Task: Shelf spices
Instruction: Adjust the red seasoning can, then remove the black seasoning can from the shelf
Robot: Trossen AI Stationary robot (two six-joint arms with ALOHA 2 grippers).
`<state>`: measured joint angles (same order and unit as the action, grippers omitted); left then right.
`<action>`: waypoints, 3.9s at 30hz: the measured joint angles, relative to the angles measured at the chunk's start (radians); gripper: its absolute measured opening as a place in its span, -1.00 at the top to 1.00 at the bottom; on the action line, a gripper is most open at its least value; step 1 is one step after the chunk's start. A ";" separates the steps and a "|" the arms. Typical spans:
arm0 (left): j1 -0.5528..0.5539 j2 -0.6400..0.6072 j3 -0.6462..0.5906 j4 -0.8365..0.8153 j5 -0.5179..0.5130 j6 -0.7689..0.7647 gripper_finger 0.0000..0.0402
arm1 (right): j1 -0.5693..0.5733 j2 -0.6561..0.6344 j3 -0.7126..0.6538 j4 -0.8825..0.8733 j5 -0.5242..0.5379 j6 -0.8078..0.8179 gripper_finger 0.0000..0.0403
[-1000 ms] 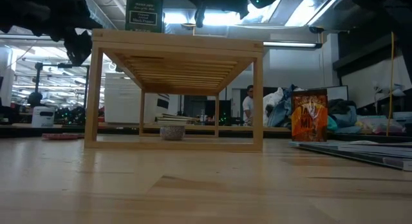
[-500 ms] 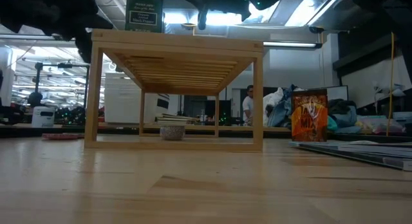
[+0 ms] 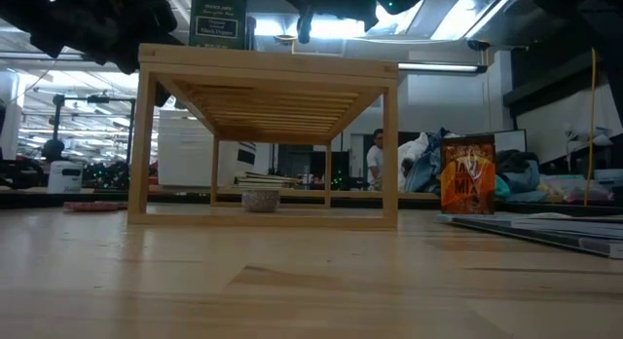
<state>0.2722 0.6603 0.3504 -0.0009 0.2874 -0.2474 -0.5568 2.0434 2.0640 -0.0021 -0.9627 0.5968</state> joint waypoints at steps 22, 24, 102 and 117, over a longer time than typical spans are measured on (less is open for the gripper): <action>0.000 0.006 0.000 0.012 0.012 -0.008 0.15 | 0.008 0.000 0.000 -0.001 0.101 0.000 0.84; 0.000 0.006 0.000 0.020 0.012 -0.008 0.15 | 0.008 0.000 0.000 -0.002 0.129 0.000 0.84; -0.275 -0.121 0.000 0.031 -0.337 0.044 -0.44 | 0.008 0.000 -0.001 -0.008 0.241 0.000 0.84; -0.436 -0.034 0.000 0.129 -0.448 -0.034 -0.44 | 0.008 0.000 -0.001 -0.008 0.241 0.000 0.84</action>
<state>-0.1637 0.6263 0.3508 0.1284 -0.1608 -0.2812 -0.5491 2.0434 2.0632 -0.0099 -0.7219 0.5967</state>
